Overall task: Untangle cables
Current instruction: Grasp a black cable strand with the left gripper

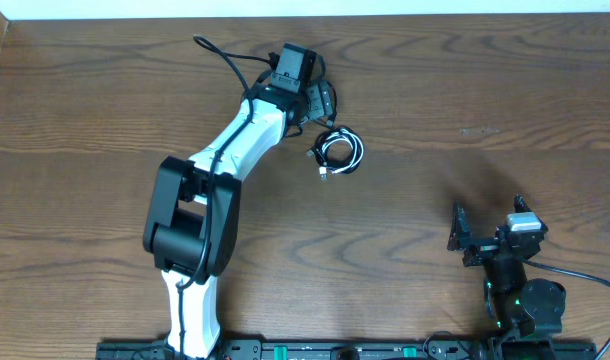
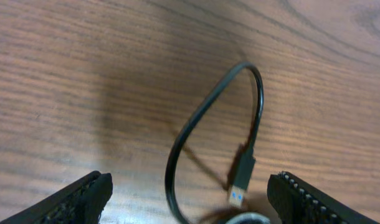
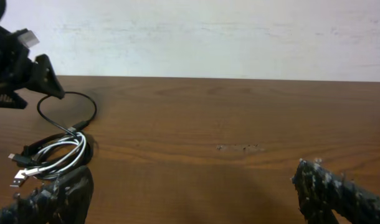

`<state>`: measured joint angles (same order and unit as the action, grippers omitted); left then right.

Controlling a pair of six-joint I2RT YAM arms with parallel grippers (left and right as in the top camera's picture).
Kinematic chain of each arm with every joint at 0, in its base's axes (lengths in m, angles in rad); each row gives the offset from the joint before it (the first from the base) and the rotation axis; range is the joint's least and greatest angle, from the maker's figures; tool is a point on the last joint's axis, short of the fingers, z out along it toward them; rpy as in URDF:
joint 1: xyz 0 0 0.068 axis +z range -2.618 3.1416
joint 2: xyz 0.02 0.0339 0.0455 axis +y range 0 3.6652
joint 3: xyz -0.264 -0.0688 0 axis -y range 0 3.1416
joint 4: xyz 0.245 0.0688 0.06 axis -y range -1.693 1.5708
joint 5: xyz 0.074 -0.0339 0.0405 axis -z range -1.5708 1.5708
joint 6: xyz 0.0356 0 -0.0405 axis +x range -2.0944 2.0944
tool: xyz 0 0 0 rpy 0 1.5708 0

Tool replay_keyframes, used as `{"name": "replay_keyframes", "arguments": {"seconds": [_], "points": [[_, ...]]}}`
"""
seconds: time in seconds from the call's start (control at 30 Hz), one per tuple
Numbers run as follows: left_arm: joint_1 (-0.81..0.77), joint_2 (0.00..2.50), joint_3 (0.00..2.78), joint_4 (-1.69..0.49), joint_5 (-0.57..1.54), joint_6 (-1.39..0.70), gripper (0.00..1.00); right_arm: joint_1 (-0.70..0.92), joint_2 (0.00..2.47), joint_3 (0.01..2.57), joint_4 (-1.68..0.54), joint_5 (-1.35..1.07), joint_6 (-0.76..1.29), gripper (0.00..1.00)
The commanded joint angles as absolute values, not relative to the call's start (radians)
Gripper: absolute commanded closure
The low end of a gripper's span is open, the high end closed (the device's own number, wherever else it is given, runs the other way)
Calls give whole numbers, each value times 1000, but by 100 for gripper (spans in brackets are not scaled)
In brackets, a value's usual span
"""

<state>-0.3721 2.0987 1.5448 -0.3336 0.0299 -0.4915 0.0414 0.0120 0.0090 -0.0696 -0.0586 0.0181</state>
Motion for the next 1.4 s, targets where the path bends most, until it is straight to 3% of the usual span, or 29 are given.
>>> {"name": "replay_keyframes", "arguments": {"seconds": [0.0,0.1,0.27,0.43,0.57,0.73,0.83,1.17,1.37], "points": [[-372,2141,1542,-300,6,-496,15,46,6,6,-71,-56,28,1],[-372,2161,1542,-269,6,-496,15,46,6,6,-71,-56,28,1],[-371,2164,1542,-242,6,-496,39,46,6,6,-72,-56,28,1],[-371,2164,1542,-241,6,-496,46,46,6,6,-72,-56,28,1],[-371,2164,1542,-241,6,-496,62,46,6,6,-71,-56,29,1],[-371,2164,1542,-245,6,-496,75,46,6,6,-72,-56,28,1],[-371,2159,1542,-250,7,-496,92,46,6,6,-71,-56,28,1],[-373,1951,1542,-309,18,-506,92,46,6,6,-71,-56,28,1],[-375,1742,1542,-309,19,-642,92,46,6,6,-71,-56,28,1]]}}
